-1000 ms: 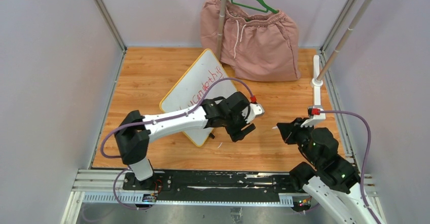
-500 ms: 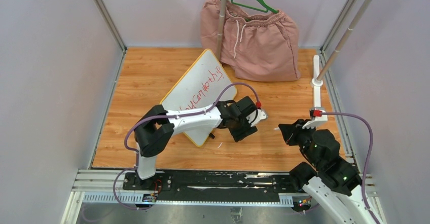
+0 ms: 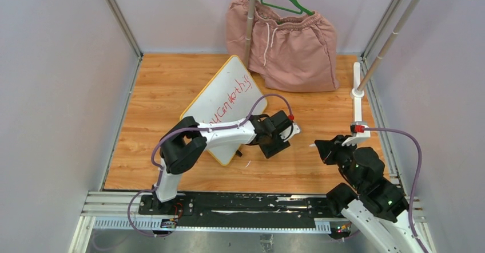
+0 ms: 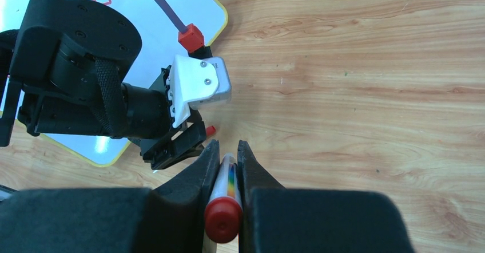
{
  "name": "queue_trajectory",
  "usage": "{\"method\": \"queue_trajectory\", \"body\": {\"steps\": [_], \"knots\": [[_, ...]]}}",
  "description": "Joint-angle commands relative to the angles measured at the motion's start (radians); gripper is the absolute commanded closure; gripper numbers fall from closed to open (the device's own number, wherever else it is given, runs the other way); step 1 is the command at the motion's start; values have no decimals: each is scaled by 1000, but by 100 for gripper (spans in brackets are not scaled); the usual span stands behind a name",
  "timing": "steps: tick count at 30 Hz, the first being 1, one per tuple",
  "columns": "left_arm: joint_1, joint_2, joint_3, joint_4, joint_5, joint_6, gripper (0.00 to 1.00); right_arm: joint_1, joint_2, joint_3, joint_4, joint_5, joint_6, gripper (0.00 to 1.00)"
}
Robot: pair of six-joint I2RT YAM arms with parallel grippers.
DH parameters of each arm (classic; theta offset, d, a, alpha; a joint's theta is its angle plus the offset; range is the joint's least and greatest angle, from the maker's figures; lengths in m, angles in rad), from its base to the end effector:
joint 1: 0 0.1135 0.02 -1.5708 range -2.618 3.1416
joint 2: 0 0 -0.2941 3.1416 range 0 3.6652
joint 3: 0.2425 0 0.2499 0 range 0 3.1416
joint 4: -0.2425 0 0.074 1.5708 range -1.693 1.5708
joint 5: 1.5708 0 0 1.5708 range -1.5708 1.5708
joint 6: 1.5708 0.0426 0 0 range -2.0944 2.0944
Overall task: Write a sentence on the whiteboard
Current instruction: Close the whiteboard marker at the center of the board.
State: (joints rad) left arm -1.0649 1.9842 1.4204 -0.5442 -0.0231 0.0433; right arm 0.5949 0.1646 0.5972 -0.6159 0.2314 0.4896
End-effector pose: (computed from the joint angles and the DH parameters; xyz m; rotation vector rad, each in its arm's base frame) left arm 0.2079 -0.3733 0.1996 1.4210 2.3106 -0.2851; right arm 0.0374 0.0135 0.2968 0.0781 1.7845 0.5861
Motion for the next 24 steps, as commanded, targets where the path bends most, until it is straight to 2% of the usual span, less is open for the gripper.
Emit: {"method": "queue_trajectory", "body": {"steps": [1,5,11,24], "knots": [[18,-1,36,46,-10,-36,41,8,-25,21,-10,19,-11,100],[21,19,62,-11,27,-39,42,9,-23,20,-10,22,-13,100],[26,6,17,-39,71,-39,43,9,-23,16,-7,19,-10,100],[71,16,-4,-51,154,-76,48,9,-29,15,-7,13,-5,100]]}}
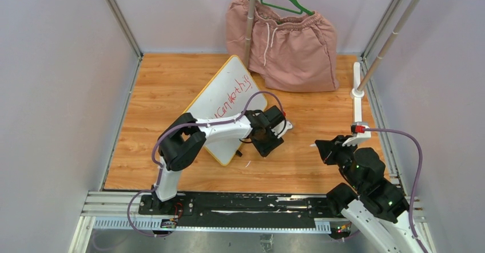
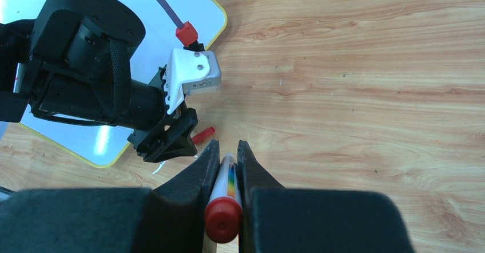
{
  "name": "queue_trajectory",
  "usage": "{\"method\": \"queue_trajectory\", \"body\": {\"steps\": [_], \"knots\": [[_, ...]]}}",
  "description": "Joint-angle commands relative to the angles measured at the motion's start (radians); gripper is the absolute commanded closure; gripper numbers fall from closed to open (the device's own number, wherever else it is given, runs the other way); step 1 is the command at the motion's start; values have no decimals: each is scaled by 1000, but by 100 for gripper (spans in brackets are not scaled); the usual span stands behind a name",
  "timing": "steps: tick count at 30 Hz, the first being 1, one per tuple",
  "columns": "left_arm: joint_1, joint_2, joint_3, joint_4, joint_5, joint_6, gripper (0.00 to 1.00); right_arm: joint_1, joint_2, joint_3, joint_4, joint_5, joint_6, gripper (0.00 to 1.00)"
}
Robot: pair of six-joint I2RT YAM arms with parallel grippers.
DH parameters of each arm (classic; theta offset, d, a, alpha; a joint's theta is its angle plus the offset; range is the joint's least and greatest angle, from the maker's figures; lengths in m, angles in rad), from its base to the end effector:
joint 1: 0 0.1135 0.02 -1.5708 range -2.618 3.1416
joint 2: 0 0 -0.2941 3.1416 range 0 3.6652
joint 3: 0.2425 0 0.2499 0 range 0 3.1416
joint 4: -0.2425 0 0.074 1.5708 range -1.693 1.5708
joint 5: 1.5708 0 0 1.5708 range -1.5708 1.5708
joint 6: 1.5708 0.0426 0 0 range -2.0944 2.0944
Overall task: Write a sentence on the whiteboard
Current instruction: Close the whiteboard marker at the center of the board.
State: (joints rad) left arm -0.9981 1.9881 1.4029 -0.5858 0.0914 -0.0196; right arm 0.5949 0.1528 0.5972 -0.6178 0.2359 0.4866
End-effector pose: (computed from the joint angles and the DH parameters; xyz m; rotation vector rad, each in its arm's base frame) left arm 0.2243 -0.3550 0.1911 1.3439 2.4686 -0.3897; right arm 0.0356 0.0121 0.2968 0.0800 1.7740 0.5846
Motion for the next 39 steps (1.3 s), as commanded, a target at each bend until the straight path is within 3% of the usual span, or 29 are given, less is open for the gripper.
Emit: {"method": "queue_trajectory", "body": {"steps": [1,11,24,27,31,39], "knots": [[4,18,20,-14,40,-11,48,9,-18,16,-5,9,-3,100],[5,59,69,-64,39,1,52,9,-27,10,-4,10,-3,100],[4,87,59,-101,-13,10,70,9,-23,1,9,13,-8,100],[3,93,54,-99,-13,10,78,9,-25,1,10,16,-9,100],[3,84,42,-73,-18,6,100,9,-25,1,10,17,-11,100],[3,19,19,-20,-35,-10,100,9,-32,0,8,16,-9,100]]}}
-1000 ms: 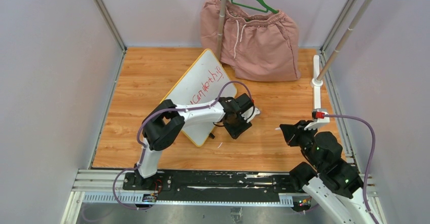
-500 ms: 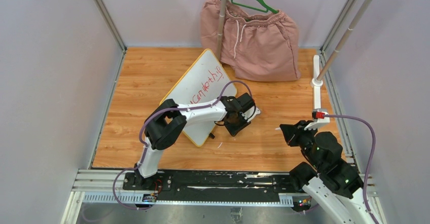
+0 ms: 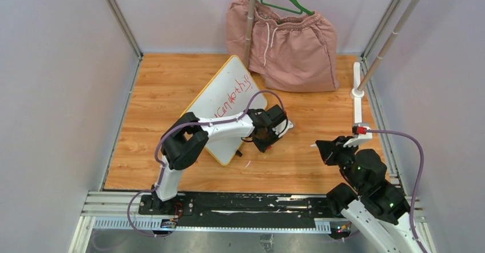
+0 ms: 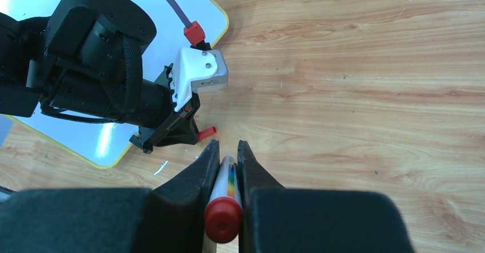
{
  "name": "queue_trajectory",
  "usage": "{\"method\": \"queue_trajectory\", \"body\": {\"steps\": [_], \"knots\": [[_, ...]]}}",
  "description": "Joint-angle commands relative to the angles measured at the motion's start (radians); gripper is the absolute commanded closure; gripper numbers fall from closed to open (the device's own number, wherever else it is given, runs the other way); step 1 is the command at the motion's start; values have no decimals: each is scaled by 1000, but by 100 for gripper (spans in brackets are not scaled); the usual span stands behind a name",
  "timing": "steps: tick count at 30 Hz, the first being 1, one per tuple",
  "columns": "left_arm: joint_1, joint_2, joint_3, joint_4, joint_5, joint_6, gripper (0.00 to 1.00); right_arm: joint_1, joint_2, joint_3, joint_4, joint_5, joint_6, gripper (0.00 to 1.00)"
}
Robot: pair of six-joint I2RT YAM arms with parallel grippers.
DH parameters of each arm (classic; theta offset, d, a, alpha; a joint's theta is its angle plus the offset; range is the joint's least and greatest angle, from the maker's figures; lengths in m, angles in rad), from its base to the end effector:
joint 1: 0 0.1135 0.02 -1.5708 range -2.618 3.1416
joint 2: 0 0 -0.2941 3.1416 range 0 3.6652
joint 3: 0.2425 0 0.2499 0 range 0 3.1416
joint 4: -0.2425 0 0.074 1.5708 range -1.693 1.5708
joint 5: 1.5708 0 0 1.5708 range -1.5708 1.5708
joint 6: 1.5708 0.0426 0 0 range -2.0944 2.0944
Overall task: Write a sentence on the whiteboard
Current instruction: Close the whiteboard marker at the center of the board.
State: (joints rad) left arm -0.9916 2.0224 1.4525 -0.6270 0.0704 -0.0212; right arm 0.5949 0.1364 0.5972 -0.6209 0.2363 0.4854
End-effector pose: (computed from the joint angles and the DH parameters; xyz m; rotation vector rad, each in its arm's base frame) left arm 0.2315 -0.3594 0.1893 1.3356 2.4928 -0.3466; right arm 0.0331 0.0103 0.2967 0.0810 1.7611 0.5895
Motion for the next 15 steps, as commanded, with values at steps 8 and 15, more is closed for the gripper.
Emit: {"method": "queue_trajectory", "body": {"steps": [8,15], "knots": [[-4,-133,-161,102,-40,-20,100,9,-13,-1,15,6,-6,100],[-4,-379,-325,239,-15,-38,100,9,6,13,35,-64,-30,100]]}}
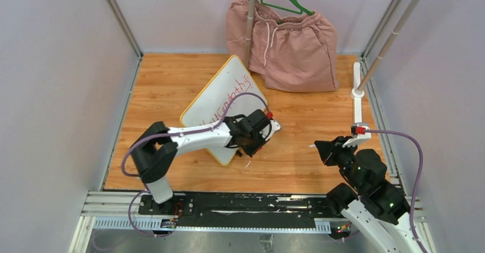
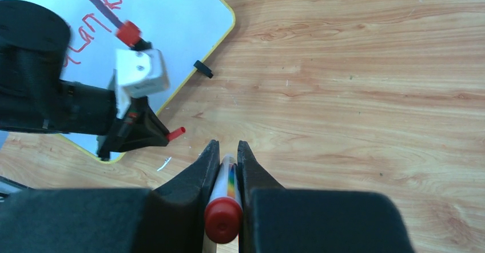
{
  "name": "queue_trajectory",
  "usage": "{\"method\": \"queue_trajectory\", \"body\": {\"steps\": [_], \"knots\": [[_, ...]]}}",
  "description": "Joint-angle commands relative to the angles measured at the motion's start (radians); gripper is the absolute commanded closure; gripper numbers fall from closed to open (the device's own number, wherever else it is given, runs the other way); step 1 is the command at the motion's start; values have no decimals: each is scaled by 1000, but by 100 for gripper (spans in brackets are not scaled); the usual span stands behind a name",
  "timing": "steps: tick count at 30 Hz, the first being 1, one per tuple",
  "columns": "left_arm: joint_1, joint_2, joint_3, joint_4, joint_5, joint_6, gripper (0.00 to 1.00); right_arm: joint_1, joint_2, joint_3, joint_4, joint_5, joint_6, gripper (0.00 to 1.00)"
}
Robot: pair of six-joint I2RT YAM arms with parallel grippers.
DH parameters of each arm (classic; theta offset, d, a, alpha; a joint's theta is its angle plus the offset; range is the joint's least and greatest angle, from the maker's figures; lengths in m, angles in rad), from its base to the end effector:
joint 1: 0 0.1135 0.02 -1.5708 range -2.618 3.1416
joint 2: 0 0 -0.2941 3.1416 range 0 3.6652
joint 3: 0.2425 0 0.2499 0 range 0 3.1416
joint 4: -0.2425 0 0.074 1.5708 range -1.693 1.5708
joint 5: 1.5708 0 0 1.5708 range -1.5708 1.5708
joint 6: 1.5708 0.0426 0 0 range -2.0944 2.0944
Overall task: Write a sentence on the whiteboard
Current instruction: Close the whiteboard marker at the center of the board.
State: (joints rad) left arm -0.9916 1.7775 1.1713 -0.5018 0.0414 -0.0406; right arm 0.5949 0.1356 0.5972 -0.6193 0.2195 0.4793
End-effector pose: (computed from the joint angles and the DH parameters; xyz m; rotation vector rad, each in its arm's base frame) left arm 0.1988 -0.3072 0.2081 1.2643 2.4261 -0.3674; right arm 0.0327 0.0109 0.2969 0.0634 1.7614 0.6002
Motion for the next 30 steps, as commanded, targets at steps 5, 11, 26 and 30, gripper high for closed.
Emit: {"method": "queue_trajectory", "body": {"steps": [5,11,26,30], "knots": [[-4,-304,-124,227,85,-46,100,9,45,55,81,-140,-65,100],[-6,-551,-349,543,192,-72,100,9,196,214,101,-348,-123,100],[-36,-963,-647,893,127,-36,100,20,645,749,-123,-652,-248,100],[-36,-1003,-673,893,98,-28,100,46,692,803,-153,-595,-279,100]]}}
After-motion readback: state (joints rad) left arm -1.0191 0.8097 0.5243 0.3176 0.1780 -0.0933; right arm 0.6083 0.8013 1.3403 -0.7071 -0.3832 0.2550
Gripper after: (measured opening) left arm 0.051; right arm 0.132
